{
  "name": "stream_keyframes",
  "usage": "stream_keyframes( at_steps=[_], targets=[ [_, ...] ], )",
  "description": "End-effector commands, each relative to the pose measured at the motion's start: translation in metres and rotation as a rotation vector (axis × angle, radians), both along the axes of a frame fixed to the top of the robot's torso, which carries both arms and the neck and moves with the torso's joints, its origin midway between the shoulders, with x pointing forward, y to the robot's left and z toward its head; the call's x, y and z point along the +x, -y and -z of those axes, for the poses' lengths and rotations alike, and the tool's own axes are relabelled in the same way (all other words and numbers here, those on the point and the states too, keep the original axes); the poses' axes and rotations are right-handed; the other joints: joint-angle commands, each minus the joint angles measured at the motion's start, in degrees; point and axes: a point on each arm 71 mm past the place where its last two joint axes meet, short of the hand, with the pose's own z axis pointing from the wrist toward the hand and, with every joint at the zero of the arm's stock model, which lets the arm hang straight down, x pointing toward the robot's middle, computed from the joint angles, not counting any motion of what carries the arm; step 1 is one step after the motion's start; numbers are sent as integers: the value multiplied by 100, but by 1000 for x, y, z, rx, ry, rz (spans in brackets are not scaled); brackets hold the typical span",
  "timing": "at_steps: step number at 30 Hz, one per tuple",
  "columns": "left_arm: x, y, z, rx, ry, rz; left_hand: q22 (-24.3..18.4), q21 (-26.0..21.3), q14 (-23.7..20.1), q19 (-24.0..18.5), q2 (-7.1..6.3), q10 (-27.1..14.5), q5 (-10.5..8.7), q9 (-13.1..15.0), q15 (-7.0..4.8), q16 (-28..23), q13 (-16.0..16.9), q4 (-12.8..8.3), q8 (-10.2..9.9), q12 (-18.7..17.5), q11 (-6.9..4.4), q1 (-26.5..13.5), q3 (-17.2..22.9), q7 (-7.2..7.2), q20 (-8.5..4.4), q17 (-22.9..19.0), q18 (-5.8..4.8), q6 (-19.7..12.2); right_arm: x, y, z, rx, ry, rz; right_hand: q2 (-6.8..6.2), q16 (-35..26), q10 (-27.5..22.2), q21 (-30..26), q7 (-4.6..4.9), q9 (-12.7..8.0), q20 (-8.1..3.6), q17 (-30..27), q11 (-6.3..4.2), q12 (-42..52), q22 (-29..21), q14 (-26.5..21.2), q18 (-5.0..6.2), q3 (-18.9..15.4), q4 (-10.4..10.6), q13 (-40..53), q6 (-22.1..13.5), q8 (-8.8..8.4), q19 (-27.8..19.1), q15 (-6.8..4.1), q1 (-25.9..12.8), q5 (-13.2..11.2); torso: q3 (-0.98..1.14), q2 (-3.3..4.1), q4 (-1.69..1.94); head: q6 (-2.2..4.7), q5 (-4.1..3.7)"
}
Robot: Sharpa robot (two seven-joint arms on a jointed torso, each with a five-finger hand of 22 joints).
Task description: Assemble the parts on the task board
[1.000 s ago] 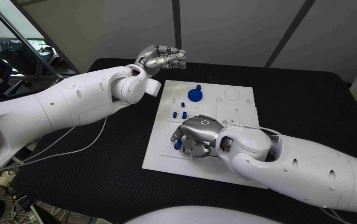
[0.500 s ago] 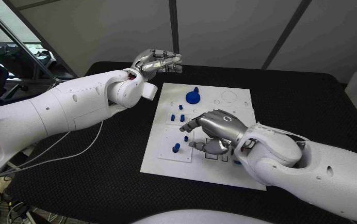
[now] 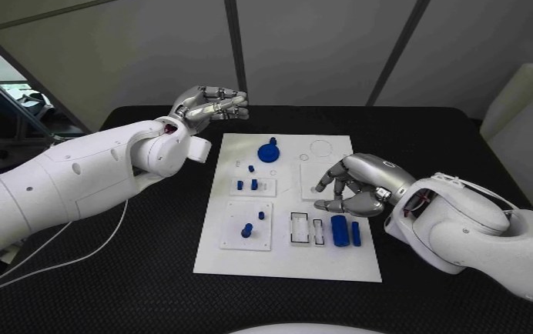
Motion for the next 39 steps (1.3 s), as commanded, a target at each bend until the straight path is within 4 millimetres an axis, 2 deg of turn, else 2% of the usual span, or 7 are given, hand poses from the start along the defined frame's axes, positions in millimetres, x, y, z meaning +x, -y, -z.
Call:
stream_keyframes(
  at_steps=[1, 3, 4, 8, 11, 20, 39],
  targets=[
    [-2, 2, -3, -13, 11, 14, -8, 10, 59, 38, 40, 6, 7, -2, 0, -33, -8, 7, 18, -18, 10, -10, -9, 3, 9, -7, -19, -43, 0, 18, 3, -9, -96, 169, 81, 127, 22, 125, -36, 85, -14, 858, -29, 1639, 176, 481, -100, -339, 167, 1807, -32, 108, 83, -38, 68, -21, 6, -5, -21, -17, -157],
    [-4, 2, -3, -13, 12, 15, -12, 10, 61, 40, 40, 7, 6, -2, 0, -35, -7, 6, 19, -18, 9, -9, -9, 2, 8, -7, -18, -43, -4, 26, 6, -39, -111, 203, 95, 225, 103, 205, -51, 153, -22, 1069, -23, 2614, 294, 517, -116, -625, 338, 2912, -76, 196, 139, -12, 38, -26, 14, -5, -26, -27, -229],
    [-4, 1, -3, -13, 12, 14, -12, 10, 61, 40, 40, 7, 6, -2, 0, -35, -7, 6, 19, -18, 9, -9, -9, 2, 8, -7, -18, -43, -7, 28, 7, -52, -116, 214, 111, 258, 131, 241, -69, 190, -38, 1141, -23, 2994, 346, 529, -118, -761, 413, 3347, -98, 246, 163, 16, 65, -16, 14, -7, -31, -36, -234],
    [-5, 0, -3, -11, 11, 13, -12, 10, 61, 40, 40, 7, 6, -2, 0, -35, -7, 6, 19, -18, 9, -9, -9, 2, 8, -7, -18, -43, -14, 32, 11, -97, -121, 238, 170, 324, 247, 316, -30, 322, 3, 1294, -38, 3833, 461, 555, -152, -1202, 659, 4345, -172, 417, 212, -12, 175, -58, 10, -13, -52, -91, -241],
    [-5, 0, -3, -11, 12, 14, -12, 10, 61, 40, 40, 7, 6, -2, 0, -35, -7, 6, 19, -18, 9, -9, -9, 2, 8, -7, -18, -43, -18, 32, 15, -131, -120, 246, 210, 347, 316, 346, -39, 397, 4, 1351, -35, 4093, 507, 566, -159, -1401, 676, 4666, -194, 511, 234, -3, 167, -82, 14, -26, -76, -111, -251],
    [-6, 1, -2, -13, 12, 18, -12, 10, 61, 40, 40, 7, 6, -2, 0, -35, -7, 6, 19, -18, 9, -9, -9, 2, 8, -7, -18, -43, -28, 23, 32, -185, -149, 233, 294, 367, 329, 368, -39, 488, 6, 1399, -34, 4203, 543, 576, -165, -1583, 694, 4837, -252, 605, 249, 0, 113, -26, 12, -30, -79, -134, -282],
    [-6, -2, -2, -10, 8, 14, -29, 10, 68, 45, 44, 9, 5, -1, 0, -44, -6, 8, 23, -18, 10, -11, -13, 3, 9, -6, -19, -41, -28, 11, 52, -220, -179, 210, 355, 365, 332, 360, -47, 547, 7, 1395, -39, 4232, 535, 574, -162, -1644, 694, 4899, -257, 670, 239, -2, 130, 50, 11, -29, -80, -154, -238]
  ],
)
